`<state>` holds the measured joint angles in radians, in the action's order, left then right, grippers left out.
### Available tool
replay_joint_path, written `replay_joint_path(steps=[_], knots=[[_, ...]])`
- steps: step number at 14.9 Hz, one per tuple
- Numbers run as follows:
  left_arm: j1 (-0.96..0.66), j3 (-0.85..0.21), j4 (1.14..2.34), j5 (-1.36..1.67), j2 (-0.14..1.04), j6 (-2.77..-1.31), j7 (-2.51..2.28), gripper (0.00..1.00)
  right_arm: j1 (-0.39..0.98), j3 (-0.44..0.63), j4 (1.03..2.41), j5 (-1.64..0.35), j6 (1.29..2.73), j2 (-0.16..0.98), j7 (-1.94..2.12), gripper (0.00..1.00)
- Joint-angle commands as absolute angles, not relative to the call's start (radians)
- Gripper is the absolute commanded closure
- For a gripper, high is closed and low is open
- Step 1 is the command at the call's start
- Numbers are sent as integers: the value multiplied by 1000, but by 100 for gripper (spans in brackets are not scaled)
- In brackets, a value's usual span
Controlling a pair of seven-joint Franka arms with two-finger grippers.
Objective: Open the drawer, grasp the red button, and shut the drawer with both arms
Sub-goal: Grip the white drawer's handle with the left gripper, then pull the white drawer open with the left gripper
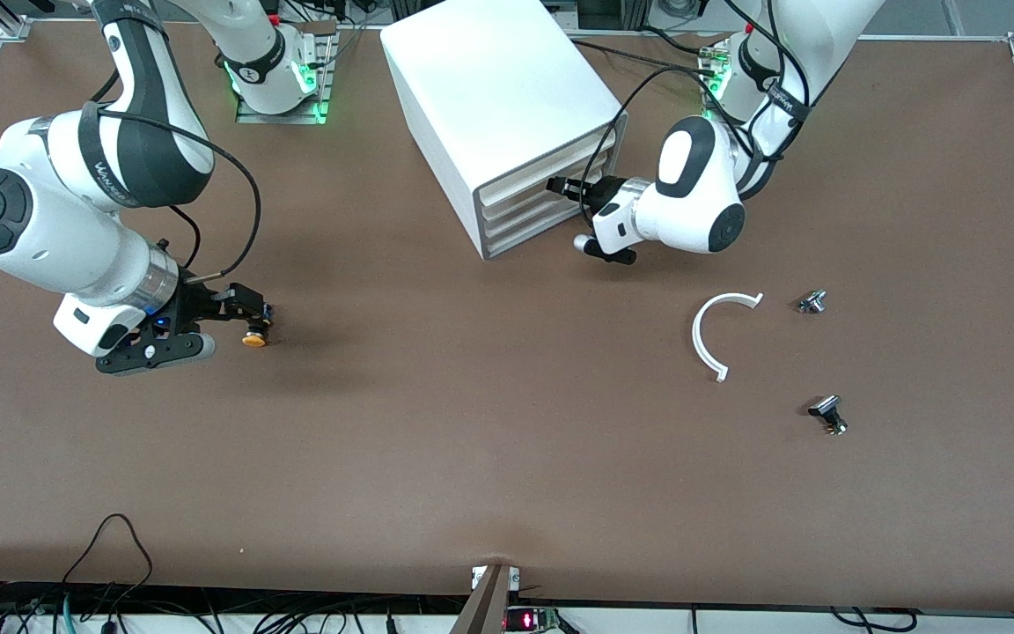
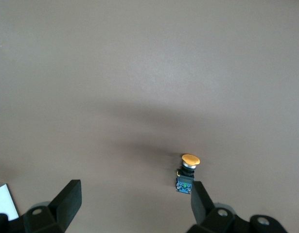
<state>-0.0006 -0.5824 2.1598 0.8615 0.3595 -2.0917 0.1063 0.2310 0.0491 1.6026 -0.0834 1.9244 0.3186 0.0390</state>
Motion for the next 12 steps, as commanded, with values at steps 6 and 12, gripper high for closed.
replay_joint_path(steps=[6,12], knots=[[8,-483,2092,779,359,-2097,112,100,233,54,1578,-103,1931,334,32,0],[14,-382,2010,762,376,-2102,124,100,239,51,1577,-115,1977,341,32,0]])
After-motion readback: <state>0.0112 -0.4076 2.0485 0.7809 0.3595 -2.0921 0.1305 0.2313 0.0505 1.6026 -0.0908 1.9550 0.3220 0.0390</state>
